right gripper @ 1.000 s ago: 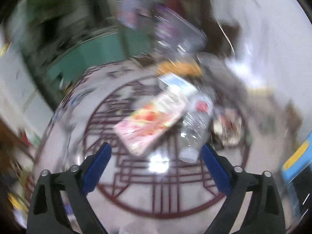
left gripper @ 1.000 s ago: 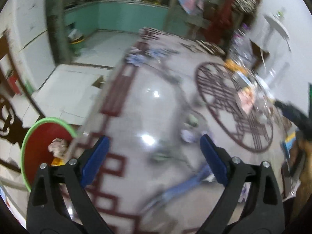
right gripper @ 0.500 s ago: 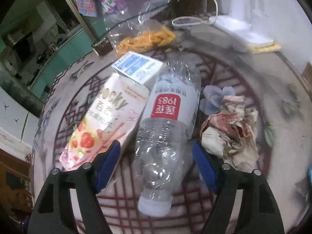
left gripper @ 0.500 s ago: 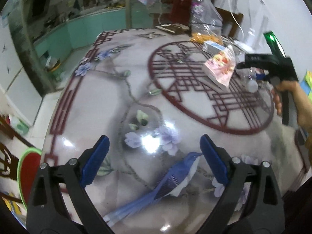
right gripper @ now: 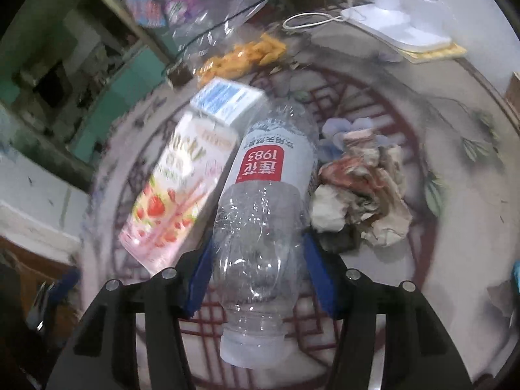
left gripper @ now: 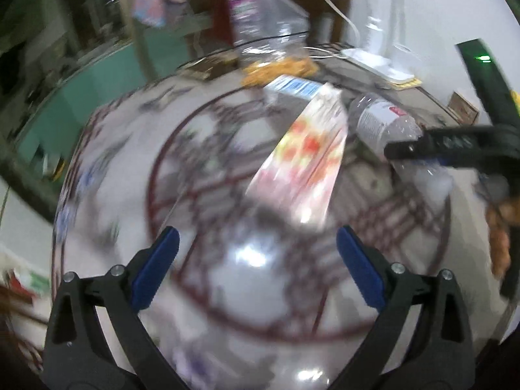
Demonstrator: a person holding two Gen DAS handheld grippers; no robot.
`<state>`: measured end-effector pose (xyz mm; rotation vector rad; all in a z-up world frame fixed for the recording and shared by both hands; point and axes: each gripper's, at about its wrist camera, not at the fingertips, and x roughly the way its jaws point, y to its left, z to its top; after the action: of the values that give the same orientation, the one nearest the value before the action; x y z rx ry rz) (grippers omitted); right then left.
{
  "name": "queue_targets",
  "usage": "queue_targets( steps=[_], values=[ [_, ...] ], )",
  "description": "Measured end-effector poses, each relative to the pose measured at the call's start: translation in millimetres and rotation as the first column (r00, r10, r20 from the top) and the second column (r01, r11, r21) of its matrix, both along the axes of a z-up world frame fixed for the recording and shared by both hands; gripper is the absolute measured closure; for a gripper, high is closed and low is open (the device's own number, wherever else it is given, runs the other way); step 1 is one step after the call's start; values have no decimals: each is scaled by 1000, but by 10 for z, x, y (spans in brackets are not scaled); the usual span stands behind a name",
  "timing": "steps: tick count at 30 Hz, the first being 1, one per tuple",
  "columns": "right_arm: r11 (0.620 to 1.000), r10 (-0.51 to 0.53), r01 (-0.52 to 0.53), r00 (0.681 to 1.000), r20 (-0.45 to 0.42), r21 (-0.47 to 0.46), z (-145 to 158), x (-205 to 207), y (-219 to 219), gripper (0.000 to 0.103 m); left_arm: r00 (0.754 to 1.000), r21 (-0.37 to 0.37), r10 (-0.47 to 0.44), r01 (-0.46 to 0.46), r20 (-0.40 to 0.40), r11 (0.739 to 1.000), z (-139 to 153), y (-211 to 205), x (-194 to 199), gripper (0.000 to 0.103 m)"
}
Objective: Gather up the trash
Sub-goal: 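Grasp the Pocky strawberry box with the left tool while the right tool grasps the clear water bottle, then carry the Pocky box and water bottle with both tools over the red bucket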
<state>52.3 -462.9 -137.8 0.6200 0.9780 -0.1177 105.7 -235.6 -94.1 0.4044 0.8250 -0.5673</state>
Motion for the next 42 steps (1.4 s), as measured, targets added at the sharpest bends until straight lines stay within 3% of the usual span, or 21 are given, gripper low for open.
queue_targets(
  steps=[5,10,11,13,17,20,22,25,26,30,35,39,42],
  values=[
    [999,-41,41,999,2,-16,85,-62,-173,50,996,131,-84,82,8,988,-125,-639,260,6],
    [999,-39,38,999,-19,-17,52,-52,-224,50,998,191,-60,65,-33,979,-383,-966,476,6],
    [999,-25,24,999,-35,-34,37,-31,-203,50,998,193,-47,56,-49,980,-440,-1000,519,8],
    [998,9,-13,998,-69,-60,-16,11,-169,50,996,188,-21,38,-91,981,-520,-1001,582,25],
    [996,54,-62,991,-126,-61,-134,34,-89,49,991,110,24,-9,-135,994,-498,-877,619,33],
    [994,51,-62,990,-131,-85,-178,66,-75,37,988,64,63,-55,-142,996,-395,-669,571,39],
    [992,55,-69,991,-125,-107,-207,121,-60,37,988,29,79,-76,-135,997,-313,-491,498,39],
    [991,60,-72,992,-111,-109,-272,184,-58,38,990,-15,87,-90,-115,996,-156,-189,304,39],
    [990,55,-67,993,-102,-128,-276,178,-39,50,991,-25,87,-90,-105,996,-93,-80,220,39],
    [981,91,-109,989,-115,-162,-255,195,94,50,991,-111,97,-106,-90,988,183,349,-62,39],
    [980,142,-151,987,-77,-129,-152,118,413,50,986,-244,132,-154,-105,957,503,1103,-492,39],
    [964,205,-208,978,-40,-165,60,-6,814,50,978,-373,144,-191,-152,908,630,1668,-796,39],
    [967,216,-210,976,27,-146,246,-167,1079,50,980,-395,164,-195,-111,898,632,1905,-957,39]
  ],
)
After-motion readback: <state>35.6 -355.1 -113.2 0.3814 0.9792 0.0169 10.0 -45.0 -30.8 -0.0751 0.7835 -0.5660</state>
